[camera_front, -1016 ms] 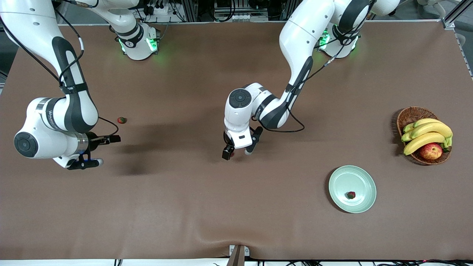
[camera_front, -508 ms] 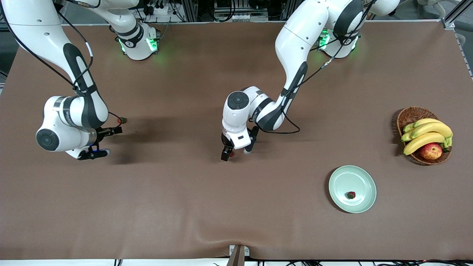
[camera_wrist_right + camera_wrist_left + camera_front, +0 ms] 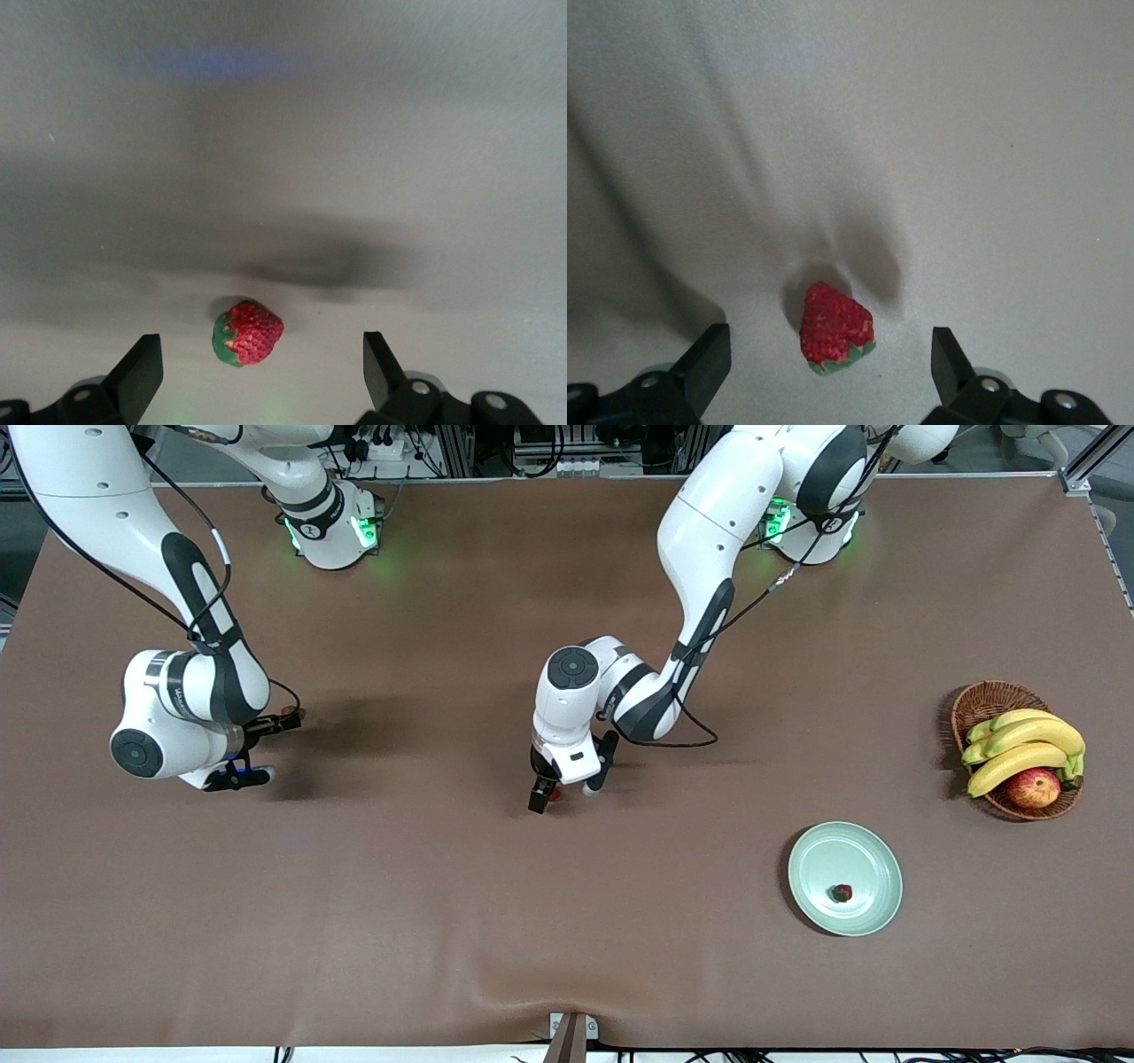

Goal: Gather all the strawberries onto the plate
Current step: 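Grasp the second strawberry with the left gripper while the right reaches the third, then drop the strawberry into the plate with the left gripper while the right grasps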

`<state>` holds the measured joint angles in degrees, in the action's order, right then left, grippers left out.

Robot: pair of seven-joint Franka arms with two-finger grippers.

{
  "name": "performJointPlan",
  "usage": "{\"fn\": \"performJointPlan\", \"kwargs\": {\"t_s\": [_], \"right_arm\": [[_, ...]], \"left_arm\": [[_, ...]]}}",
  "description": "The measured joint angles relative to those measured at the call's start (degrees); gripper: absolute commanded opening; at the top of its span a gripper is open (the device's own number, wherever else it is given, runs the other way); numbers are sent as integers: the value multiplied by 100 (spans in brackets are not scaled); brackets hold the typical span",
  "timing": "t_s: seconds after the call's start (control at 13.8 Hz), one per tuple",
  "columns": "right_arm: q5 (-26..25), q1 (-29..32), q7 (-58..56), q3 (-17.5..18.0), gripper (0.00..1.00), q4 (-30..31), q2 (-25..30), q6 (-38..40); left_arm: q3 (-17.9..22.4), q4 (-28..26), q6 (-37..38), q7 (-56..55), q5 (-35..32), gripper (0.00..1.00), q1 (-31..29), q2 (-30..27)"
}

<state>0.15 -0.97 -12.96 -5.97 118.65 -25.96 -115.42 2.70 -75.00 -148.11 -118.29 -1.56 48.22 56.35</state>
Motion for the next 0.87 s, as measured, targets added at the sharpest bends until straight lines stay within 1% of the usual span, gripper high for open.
{"fn": "performJointPlan", "kwargs": {"t_s": [0.07, 0.15, 0.22, 0.29, 0.36, 0.51, 0.58, 0.73, 0.87], "right_arm": [[0, 0, 0, 0, 100, 50, 0, 0], [-1, 0, 0, 0, 100, 104, 0, 0], [-1, 0, 0, 0, 100, 146, 0, 0], [-2, 0, 0, 0, 100, 170, 0, -1], [-2, 0, 0, 0, 100, 184, 0, -4], [-3, 0, 0, 0, 100, 205, -2, -7], [-3, 0, 0, 0, 97, 212, -5, -7], [-3, 0, 0, 1, 94, 223, -21, -10], [-4, 0, 0, 2, 85, 238, -41, -28]], "left_arm": [[1, 1, -29, 0, 0, 84, 0, 11], [4, 2, -41, -1, 0, 47, -1, 16], [9, 4, -44, -2, 0, 23, -2, 16], [11, 8, -44, -3, 0, 7, -3, 15], [11, 13, -43, -4, 0, 0, -3, 15], [16, 18, -43, -9, 0, 0, -6, 15], [17, 24, -43, -14, 0, 0, -9, 15], [43, 71, -43, -18, 0, 0, -15, 13], [139, 157, 40, -18, 0, 0, -17, -17]]}}
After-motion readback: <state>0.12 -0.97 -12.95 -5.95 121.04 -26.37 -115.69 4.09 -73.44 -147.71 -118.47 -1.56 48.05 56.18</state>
